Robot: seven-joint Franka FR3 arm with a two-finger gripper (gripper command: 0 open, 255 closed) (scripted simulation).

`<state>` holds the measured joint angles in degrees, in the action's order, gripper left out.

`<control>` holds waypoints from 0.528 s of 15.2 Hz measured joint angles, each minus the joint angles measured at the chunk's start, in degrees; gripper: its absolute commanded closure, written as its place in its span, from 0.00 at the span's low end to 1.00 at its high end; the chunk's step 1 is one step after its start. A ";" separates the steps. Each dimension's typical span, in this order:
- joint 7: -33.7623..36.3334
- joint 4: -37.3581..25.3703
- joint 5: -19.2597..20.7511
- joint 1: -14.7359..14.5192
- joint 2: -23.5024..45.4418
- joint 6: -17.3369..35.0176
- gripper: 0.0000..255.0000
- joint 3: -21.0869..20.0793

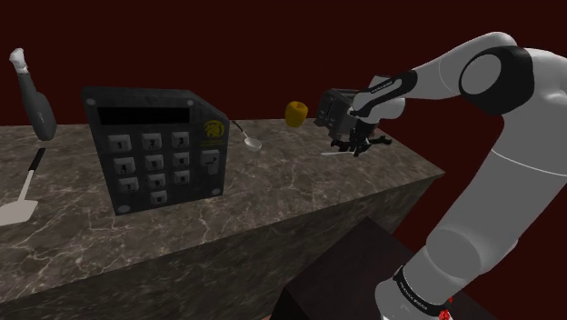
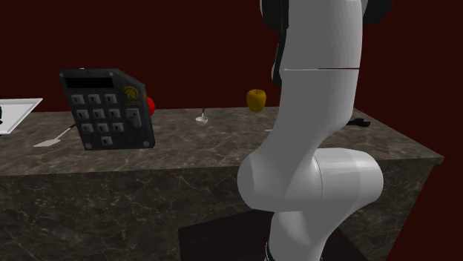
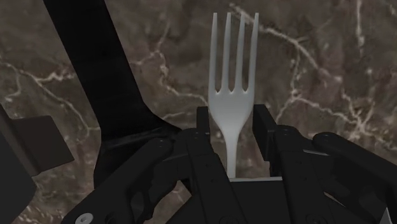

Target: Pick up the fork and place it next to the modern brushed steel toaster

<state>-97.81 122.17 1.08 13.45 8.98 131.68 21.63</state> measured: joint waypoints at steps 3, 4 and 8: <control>-0.01 0.01 -0.02 0.01 0.04 0.05 1.00 0.00; -0.01 0.01 -0.02 0.01 0.04 0.05 0.00 0.00; -0.01 0.01 -0.02 0.01 0.03 0.05 0.00 0.00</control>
<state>-97.82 122.19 1.06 13.46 9.02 131.73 21.62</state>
